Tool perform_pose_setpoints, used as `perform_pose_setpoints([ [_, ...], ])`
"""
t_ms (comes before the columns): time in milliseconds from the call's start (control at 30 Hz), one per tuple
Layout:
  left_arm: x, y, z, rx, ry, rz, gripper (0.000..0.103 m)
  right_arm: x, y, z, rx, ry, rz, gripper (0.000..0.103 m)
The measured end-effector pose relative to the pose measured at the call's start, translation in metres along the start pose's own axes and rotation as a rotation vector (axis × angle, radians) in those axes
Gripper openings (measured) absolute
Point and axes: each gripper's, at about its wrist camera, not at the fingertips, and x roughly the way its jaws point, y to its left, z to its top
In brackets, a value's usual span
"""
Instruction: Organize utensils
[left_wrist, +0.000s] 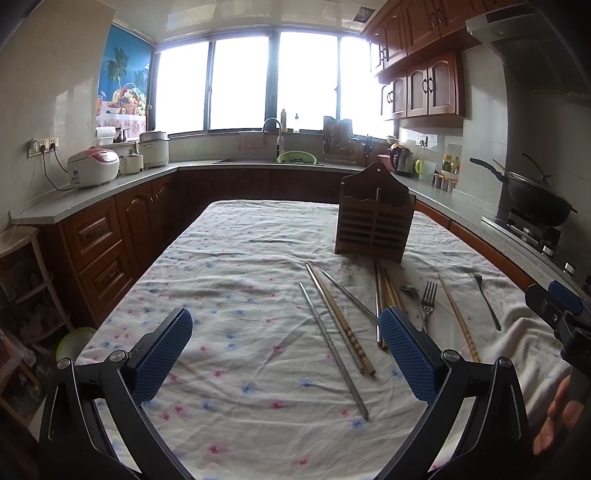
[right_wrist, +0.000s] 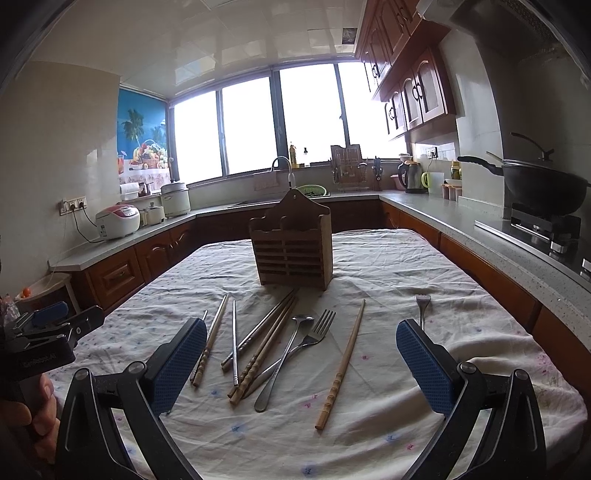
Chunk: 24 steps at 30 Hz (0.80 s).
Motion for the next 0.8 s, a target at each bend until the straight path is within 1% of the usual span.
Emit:
perform_pose_setpoints([
  [300,0.025,0.009,0.008,-0.030,0.076,-0.001,0.103,0.011,-0.008,0.006,0.023,0.027,0.002,0.103],
  [467,0.047,0.013,0.017,-0.033,0.139,-0.007,0.103,0.023,-0.016,0.010,0.046,0.064,0.009,0.103],
  [800,0.092,0.011,0.038,-0.027,0.234,-0.014,0.103,0.060,-0.027,0.022,0.090,0.161,0.051,0.101],
])
